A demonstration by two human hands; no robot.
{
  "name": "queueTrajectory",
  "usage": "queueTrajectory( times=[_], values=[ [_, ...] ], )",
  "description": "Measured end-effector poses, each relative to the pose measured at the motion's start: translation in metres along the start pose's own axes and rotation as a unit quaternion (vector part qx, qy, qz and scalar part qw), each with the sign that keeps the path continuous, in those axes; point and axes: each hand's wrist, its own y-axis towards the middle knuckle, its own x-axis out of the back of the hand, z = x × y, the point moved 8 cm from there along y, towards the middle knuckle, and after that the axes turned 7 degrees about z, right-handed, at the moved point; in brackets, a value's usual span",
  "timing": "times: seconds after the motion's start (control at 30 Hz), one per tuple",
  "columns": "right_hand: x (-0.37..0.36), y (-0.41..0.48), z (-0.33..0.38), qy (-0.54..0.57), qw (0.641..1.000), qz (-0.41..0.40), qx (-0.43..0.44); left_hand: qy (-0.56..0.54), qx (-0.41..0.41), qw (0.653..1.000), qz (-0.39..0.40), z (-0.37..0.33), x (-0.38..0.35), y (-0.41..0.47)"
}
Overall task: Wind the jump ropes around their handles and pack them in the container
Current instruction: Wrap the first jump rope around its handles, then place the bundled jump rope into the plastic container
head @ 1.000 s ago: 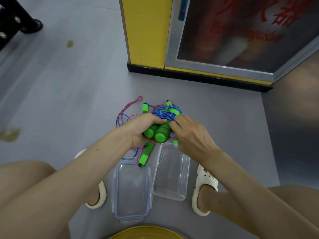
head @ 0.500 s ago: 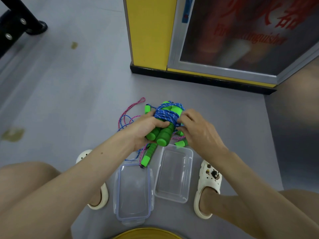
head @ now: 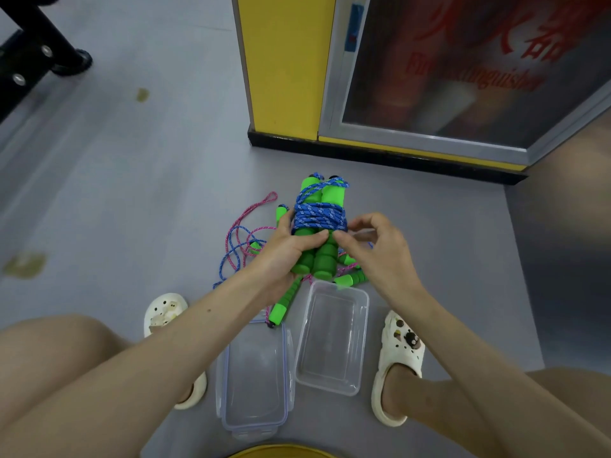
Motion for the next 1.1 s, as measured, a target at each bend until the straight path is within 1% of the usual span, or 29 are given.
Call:
queueTrajectory(
  times=[0.07,0.13,0.17,0.2,0.23,0.27,0.33,0.4,0.5,0.57,0.6,0.67,0.73,0.8,0.9,1.0,1.1],
  values=[
    [0.004,0.0,0.001,-0.051,0.999,-0.017,0.01,0.016,0.014,1.0,0.005,0.005,-0.001,-0.001],
    [0.005,0.001,0.0,-0.073,0.997,-0.002,0.011,0.026,0.024,0.999,0.009,0.009,-0.002,-0.001],
    [0.003,0.001,-0.003,-0.043,0.999,0.02,-0.005,0.024,0.022,0.999,0.007,0.009,-0.003,-0.002],
    [0.001,0.0,-0.006,0.023,0.998,0.047,-0.034,0.023,0.015,1.0,0.002,0.008,-0.002,-0.003],
    [-0.003,-0.002,-0.009,0.096,0.99,0.072,-0.071,0.027,0.006,1.0,-0.003,0.005,-0.001,-0.003],
    [-0.005,-0.004,-0.012,0.145,0.98,0.087,-0.102,0.037,-0.003,0.999,-0.003,0.003,-0.002,-0.003],
    [-0.003,-0.009,-0.016,0.145,0.979,0.085,-0.119,0.069,-0.017,0.997,0.007,0.003,-0.009,-0.008],
    [-0.003,-0.012,-0.02,0.147,0.98,0.078,-0.112,0.099,-0.022,0.995,0.011,0.007,-0.013,-0.014],
    [-0.001,-0.02,-0.026,0.175,0.974,0.097,-0.11,0.083,0.009,0.996,0.014,0.016,-0.018,-0.021],
    [0.001,-0.026,-0.03,0.192,0.967,0.12,-0.121,0.091,0.038,0.995,0.026,0.023,-0.022,-0.025],
    [0.002,-0.03,-0.032,0.178,0.965,0.142,-0.129,0.107,0.049,0.993,0.026,0.027,-0.023,-0.025],
    [0.002,-0.036,-0.042,0.091,0.966,0.194,-0.147,0.146,0.059,0.988,0.007,0.034,-0.021,-0.022],
    [0.002,-0.042,-0.059,0.007,0.959,0.23,-0.168,0.183,0.077,0.98,-0.02,0.047,-0.015,-0.015],
    [0.005,-0.048,-0.078,-0.048,0.953,0.236,-0.186,0.209,0.112,0.97,-0.047,0.064,-0.009,-0.009],
    [0.012,-0.059,-0.111,-0.097,0.945,0.212,-0.23,0.241,0.16,0.954,-0.083,0.093,0.0,-0.001],
    [0.014,-0.068,-0.137,-0.129,0.928,0.216,-0.273,0.242,0.168,0.95,-0.102,0.126,0.007,0.014],
    [0.01,-0.065,-0.157,-0.152,0.918,0.226,-0.289,0.216,0.173,0.954,-0.112,0.167,0.017,0.028]
  ],
)
